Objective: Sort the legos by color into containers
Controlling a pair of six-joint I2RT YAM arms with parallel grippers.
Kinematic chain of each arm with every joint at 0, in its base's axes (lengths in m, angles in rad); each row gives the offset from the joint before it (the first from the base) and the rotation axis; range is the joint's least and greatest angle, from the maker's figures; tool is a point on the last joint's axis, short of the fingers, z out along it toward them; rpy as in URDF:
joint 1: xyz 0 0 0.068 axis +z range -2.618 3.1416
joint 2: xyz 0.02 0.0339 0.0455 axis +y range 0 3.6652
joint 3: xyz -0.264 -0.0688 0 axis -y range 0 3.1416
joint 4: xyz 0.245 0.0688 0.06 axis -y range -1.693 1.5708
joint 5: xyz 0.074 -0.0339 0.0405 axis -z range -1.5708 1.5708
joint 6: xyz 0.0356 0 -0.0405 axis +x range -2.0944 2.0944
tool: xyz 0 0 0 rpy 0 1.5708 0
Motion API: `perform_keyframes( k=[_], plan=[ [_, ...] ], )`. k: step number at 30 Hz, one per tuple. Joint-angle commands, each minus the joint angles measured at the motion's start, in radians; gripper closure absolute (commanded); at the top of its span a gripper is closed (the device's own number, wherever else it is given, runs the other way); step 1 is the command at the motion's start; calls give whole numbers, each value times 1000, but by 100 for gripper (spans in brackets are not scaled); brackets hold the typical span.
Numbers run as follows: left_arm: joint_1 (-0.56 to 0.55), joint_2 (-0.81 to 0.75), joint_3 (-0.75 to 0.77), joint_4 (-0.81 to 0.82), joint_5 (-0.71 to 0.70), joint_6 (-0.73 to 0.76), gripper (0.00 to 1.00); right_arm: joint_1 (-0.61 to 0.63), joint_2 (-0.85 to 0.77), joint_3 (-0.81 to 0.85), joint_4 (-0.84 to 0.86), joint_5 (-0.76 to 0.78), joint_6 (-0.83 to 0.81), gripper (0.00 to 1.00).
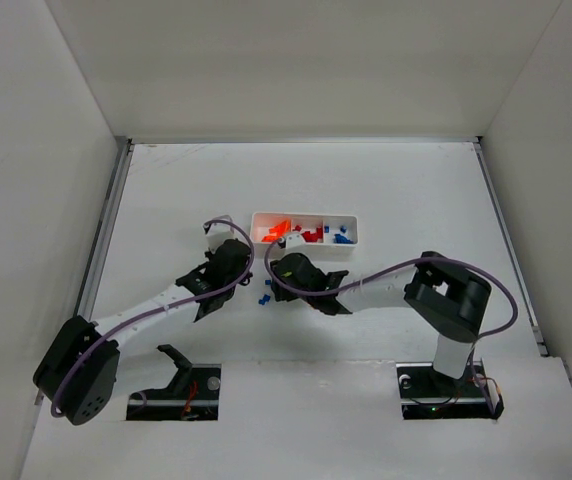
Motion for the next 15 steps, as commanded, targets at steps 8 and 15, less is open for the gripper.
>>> perform_keyframes(
  k=[8,15],
  plan=[
    [13,-21,82,28,23,7,85,41,76,85,-45,108,-55,61],
    [22,-26,102,49,35,1,85,51,90,105,-90,194,-49,72]
  ],
)
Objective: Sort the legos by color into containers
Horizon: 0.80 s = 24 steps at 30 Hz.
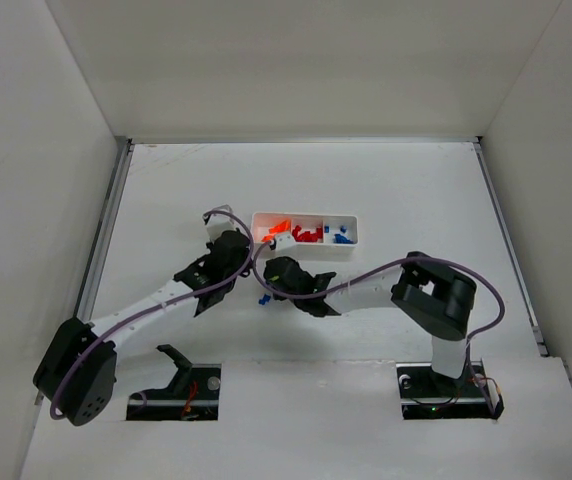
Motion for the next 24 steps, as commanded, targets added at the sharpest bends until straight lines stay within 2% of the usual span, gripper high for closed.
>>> perform_keyframes(
  k=[1,4,11,16,24],
  plan=[
    [10,-17,48,34,12,0,85,9,6,11,-60,56,-1,74],
    [11,-5,65,52,27,0,85,8,-34,-12,-52,59,13,77],
    [-21,58,139,113,38,-4,85,8,-226,-141,3,47,56,78],
    [-78,190,246,181,80,-1,84,-7,-388,-267,11,46,105,77],
    [-148,404,418,262,113,14,83,-98,-646,-436,-7,36,125,77]
  ],
)
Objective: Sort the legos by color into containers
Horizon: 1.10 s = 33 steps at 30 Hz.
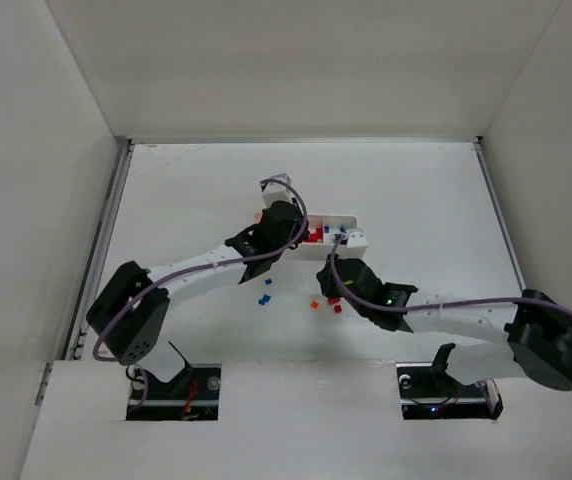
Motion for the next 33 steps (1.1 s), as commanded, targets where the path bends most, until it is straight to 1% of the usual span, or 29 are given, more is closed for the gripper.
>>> perform_keyframes(
  k=[1,5,10,11,14,16,18,20,23,26,33],
  plan=[
    [-18,78,95,75,34,11,83,-44,-116,-63,15,6,25,77],
    [-46,208,199,79,67,9,83,-124,-212,-119,-9,-11,41,76],
    [-72,312,304,68,77,16,80,-196,-262,-127,-36,-36,39,77],
    [-75,322,313,69,80,17,78,-209,-262,-124,-37,-37,36,77],
    [-78,331,322,74,83,17,67,-236,-263,-110,-43,-37,32,77],
    [-76,320,316,68,82,19,62,-262,-254,-99,-34,-47,32,76],
    [-70,294,287,78,74,22,59,-290,-227,-78,-28,-68,27,76],
    [-63,265,255,80,71,17,59,-304,-197,-52,-19,-82,22,76],
    [-63,199,184,86,64,26,64,-310,-148,-9,10,-83,19,76],
    [-83,123,66,112,38,57,67,-331,-79,47,32,-83,1,76],
    [-122,-60,-176,94,-42,76,69,-405,79,157,55,-76,-34,76]
  ],
)
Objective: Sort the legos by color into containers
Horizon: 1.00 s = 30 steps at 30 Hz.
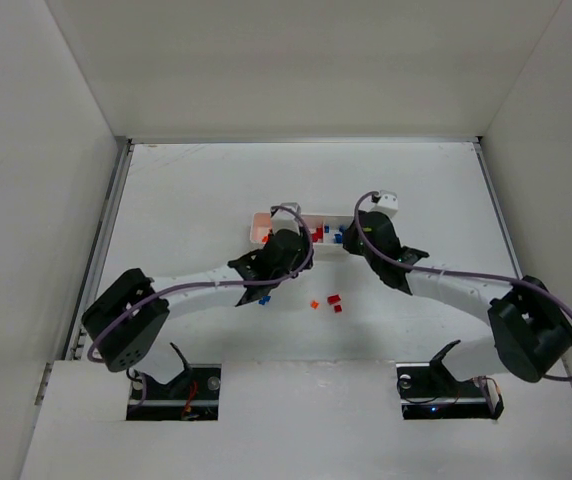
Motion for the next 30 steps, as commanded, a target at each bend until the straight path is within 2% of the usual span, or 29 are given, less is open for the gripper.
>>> perform_keyframes(
  k=[1,4,7,10,13,17,21,25,30],
  plan=[
    [-21,-105,-95,10,-62,22,69,-42,58,80,57,-3,-33,76],
    [-50,-175,-156,-5,-63,29,68,-57,95,118,62,-10,-42,73],
    [-96,-199,-188,-13,-45,48,67,-54,106,140,56,-6,-64,58],
    [-157,-196,-202,-22,-16,81,65,-53,91,132,63,-4,-67,51],
    [-221,-170,-202,-19,-10,123,63,-53,63,108,57,-3,-69,51],
    [-286,-126,-198,-19,-5,177,56,-25,-23,28,57,-4,-53,57],
    [-303,-93,-190,-30,-8,178,50,18,-136,-67,43,-6,-29,59],
    [-300,-38,-182,-26,-7,180,50,51,-231,-136,7,-7,3,59],
    [-291,37,-165,-14,-16,186,55,114,-270,-184,-35,2,25,60]
  ],
)
